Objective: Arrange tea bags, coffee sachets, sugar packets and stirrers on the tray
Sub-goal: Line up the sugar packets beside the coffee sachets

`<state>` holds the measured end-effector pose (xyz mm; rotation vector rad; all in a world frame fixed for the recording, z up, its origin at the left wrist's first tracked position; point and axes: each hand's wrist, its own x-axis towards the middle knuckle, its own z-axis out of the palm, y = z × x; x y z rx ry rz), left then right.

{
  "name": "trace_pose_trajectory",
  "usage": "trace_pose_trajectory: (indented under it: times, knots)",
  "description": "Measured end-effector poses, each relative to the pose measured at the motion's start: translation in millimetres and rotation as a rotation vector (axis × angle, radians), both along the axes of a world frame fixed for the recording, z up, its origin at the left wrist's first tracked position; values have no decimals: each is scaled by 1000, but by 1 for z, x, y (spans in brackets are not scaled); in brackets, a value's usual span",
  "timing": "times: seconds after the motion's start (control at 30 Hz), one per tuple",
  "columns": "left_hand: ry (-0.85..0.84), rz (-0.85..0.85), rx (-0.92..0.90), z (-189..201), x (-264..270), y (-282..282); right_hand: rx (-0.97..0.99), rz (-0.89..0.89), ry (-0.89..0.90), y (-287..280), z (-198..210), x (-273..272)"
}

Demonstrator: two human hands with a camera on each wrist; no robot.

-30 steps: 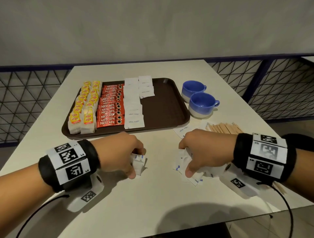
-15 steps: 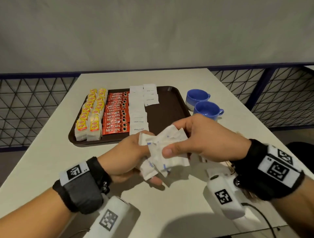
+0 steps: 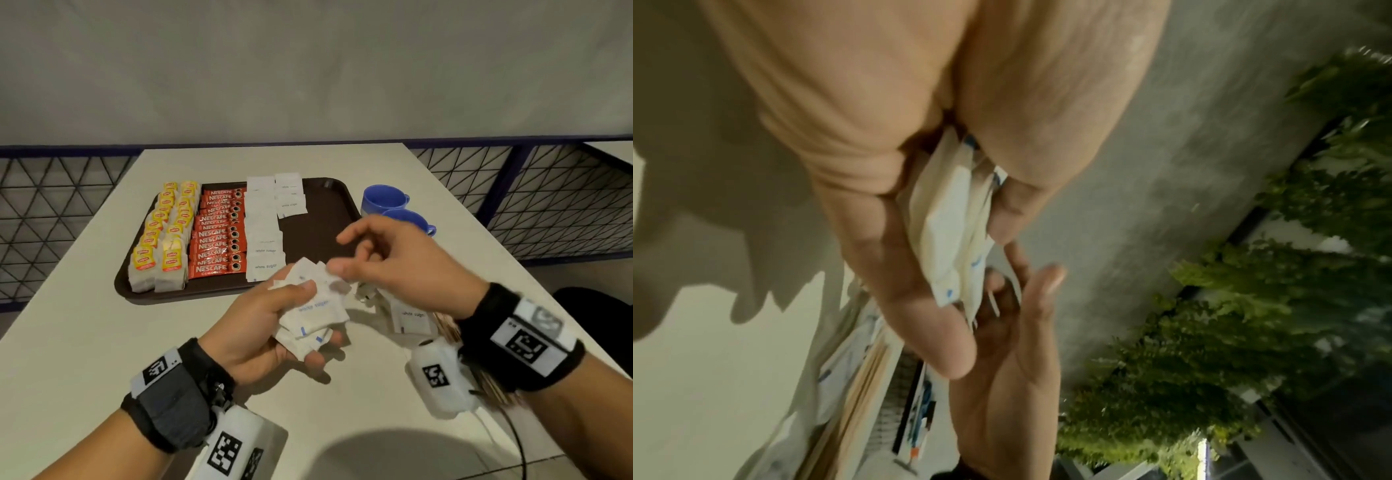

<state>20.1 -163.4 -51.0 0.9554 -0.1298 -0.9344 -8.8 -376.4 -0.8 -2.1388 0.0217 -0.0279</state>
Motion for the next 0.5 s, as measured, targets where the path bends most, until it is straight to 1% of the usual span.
trace_pose_trajectory:
  times: [0.03, 0.07, 0.1, 0.13, 0.23, 0.33, 0.4, 0.43, 0.5]
  knots:
    - [-5, 42, -6, 2, 3, 2, -39, -39, -21, -11, 6, 1]
    - [-13, 81, -6, 3, 7, 5, -128, -79, -35, -22, 8, 2]
    - [-26, 116, 8, 5, 11, 7, -232, -97, -24, -32, 9, 3]
    - [-42, 148, 24, 5, 16, 9, -335, -91, 25, -38, 7, 4]
    - [-90, 220, 62, 8, 24, 15, -662, 53, 231, -36, -10, 2]
    - [-104, 245, 60, 6, 29, 19, -951, 213, 270, -26, -34, 0]
    - [-95, 268, 54, 3, 31, 23, -1068, 284, 249, -16, -40, -3]
    - [-95, 280, 54, 3, 32, 26, -1089, 308, 229, -12, -41, -6]
    - [-107, 295, 56, 2, 34, 31, -1069, 334, 207, 0, -37, -13]
